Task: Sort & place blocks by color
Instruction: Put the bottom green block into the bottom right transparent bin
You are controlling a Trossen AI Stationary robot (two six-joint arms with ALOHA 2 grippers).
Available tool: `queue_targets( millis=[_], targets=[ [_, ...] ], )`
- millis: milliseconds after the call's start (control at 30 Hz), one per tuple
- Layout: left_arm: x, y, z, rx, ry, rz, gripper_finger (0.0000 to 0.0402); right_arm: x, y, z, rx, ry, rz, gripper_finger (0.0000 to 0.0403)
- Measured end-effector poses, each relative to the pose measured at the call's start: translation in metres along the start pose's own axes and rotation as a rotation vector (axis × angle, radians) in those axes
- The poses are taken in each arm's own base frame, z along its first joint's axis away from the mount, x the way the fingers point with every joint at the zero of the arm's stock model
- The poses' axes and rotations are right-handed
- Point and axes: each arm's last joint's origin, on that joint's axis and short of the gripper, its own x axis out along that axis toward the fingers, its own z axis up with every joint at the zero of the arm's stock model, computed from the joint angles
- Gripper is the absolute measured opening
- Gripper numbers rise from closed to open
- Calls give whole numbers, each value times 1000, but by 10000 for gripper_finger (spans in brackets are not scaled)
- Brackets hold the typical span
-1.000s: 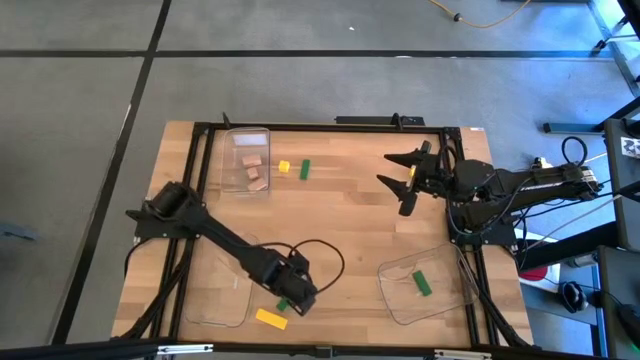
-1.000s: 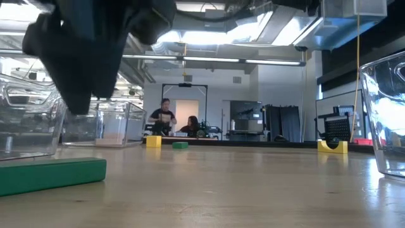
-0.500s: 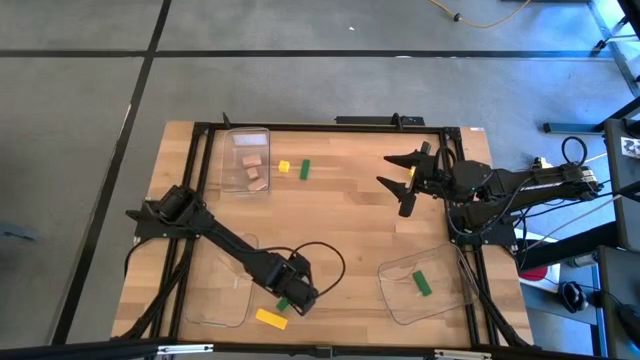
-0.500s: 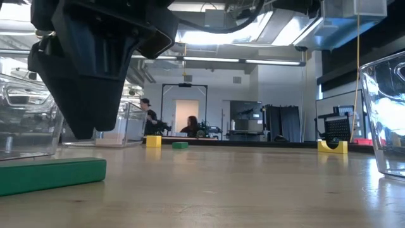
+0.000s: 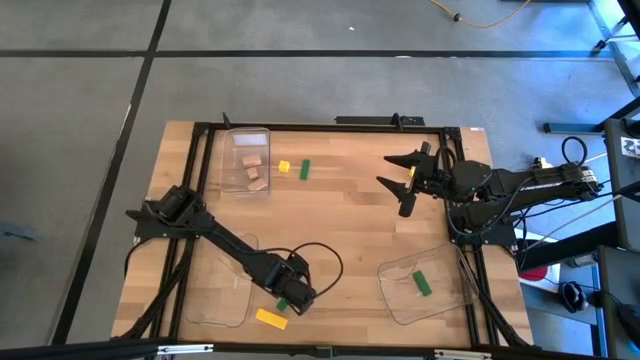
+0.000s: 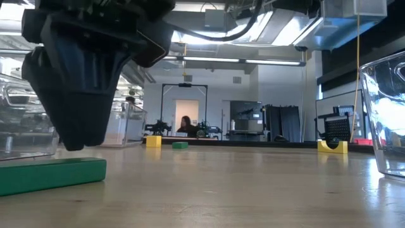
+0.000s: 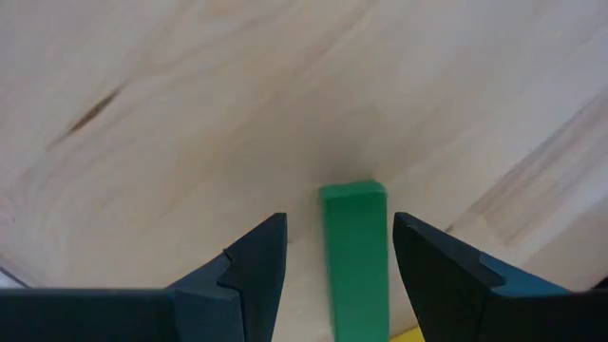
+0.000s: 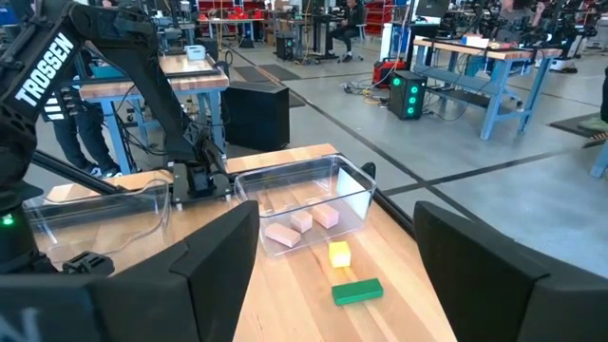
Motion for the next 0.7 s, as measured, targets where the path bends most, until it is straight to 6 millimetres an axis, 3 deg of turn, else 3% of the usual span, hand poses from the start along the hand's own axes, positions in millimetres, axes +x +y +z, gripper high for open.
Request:
queue_targets(
  millis=[300,700],
  targets=[
    [1,1,0,72,14,-3,186,0,0,0,-1,0,-1,281],
    [14,0,0,-47,34,-2,185,1,-3,0,-1,0,-41,281]
  ],
)
